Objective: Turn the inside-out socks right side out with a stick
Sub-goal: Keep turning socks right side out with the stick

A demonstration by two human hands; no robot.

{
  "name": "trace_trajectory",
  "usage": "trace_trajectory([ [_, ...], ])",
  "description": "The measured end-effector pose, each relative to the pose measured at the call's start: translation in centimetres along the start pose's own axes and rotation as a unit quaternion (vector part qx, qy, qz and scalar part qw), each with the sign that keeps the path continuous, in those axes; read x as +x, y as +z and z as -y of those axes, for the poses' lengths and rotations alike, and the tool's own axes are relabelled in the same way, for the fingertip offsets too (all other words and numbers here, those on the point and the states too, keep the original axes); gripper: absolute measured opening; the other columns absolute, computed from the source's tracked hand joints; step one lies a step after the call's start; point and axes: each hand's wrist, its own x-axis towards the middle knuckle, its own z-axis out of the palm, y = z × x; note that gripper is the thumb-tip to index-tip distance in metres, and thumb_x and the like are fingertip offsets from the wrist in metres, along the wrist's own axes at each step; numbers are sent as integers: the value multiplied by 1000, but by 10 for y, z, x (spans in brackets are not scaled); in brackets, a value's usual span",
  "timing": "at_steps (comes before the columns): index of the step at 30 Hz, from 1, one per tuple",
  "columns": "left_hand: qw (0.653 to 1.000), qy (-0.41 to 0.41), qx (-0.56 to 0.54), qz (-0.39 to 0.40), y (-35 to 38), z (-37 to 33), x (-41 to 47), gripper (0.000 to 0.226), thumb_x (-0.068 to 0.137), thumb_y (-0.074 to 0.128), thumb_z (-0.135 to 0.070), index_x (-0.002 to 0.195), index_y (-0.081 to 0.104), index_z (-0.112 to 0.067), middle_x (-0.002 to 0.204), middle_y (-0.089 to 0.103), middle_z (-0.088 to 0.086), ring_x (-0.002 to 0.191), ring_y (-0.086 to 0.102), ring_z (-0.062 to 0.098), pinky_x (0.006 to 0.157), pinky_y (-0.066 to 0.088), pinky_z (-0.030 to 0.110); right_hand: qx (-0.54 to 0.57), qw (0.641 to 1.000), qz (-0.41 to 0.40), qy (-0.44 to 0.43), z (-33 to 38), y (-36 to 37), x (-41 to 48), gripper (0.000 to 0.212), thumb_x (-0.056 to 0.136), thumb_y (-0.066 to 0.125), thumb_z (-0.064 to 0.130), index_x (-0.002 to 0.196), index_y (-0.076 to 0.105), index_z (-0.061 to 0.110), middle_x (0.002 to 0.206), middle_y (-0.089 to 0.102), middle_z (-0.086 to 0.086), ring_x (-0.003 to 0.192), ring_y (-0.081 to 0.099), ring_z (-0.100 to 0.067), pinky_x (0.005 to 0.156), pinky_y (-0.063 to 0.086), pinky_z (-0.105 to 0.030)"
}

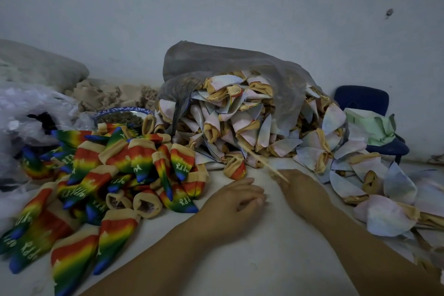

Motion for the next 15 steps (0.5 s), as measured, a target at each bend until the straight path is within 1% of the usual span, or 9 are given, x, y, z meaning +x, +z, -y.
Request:
trace_trajectory([
  [1,1000,8,-5,2,1,1,0,34,103,45,-38,131,62,-32,139,53,-21,135,21,-16,103,13,0,-30,1000,9,2,1,4,-3,31,101,39,32,124,58,24,122,56,0,106,57,-22,85,45,-31],
  [2,1000,14,-6,0,1,1,0,33,103,45,-38,131,62,-32,139,53,-21,134,22,-16,102,13,-1,-54,999,1,-3,2,6,-6,29,101,39,33,118,59,23,118,56,-1,101,57,-22,81,46,-32],
  [5,999,18,-10,-37,1,3,0,33,101,46,-39,125,67,-29,131,60,-17,126,35,-13,104,25,8,-51,998,-21,-17,9,5,-18,20,99,44,35,97,56,20,99,52,-3,85,56,-22,71,46,-35],
  [7,997,17,-26,-73,0,2,0,33,99,46,-40,116,71,-27,118,63,-19,117,45,-9,102,36,15,8,1000,-18,-17,11,2,-26,18,97,49,33,89,55,18,94,53,-3,82,55,-20,69,44,-33],
  [9,994,14,-39,-98,-1,0,-1,31,99,46,-40,112,71,-26,111,62,-23,113,50,-5,100,40,19,114,993,-31,-5,15,-4,-35,14,95,53,29,88,58,18,93,58,-2,80,55,-16,64,40,-27],
  [10,993,13,-44,-111,-2,-1,-1,31,100,46,-40,113,71,-27,109,62,-25,112,50,-6,99,39,17,178,983,-43,6,19,-7,-40,13,93,55,30,85,60,21,90,60,0,78,55,-11,61,38,-23],
  [12,988,7,-58,-143,-4,-4,-2,33,101,45,-44,119,69,-29,108,57,-34,114,45,-17,96,32,5,274,959,-63,24,30,-10,-50,13,91,57,32,81,61,25,85,62,5,74,55,-5,57,36,-17],
  [13,985,2,-70,-155,-4,-7,-3,36,100,44,-46,123,67,-31,109,54,-39,114,42,-23,94,28,-1,303,950,-72,22,35,-10,-55,13,91,57,32,82,63,25,84,63,6,74,55,-3,56,37,-13],
  [15,980,-6,-108,-166,-5,-11,-4,37,99,45,-49,127,64,-36,106,52,-49,113,40,-29,89,29,-5,347,935,-75,1,44,-7,-64,12,92,57,28,85,65,23,81,65,5,68,55,3,55,39,-6],
])
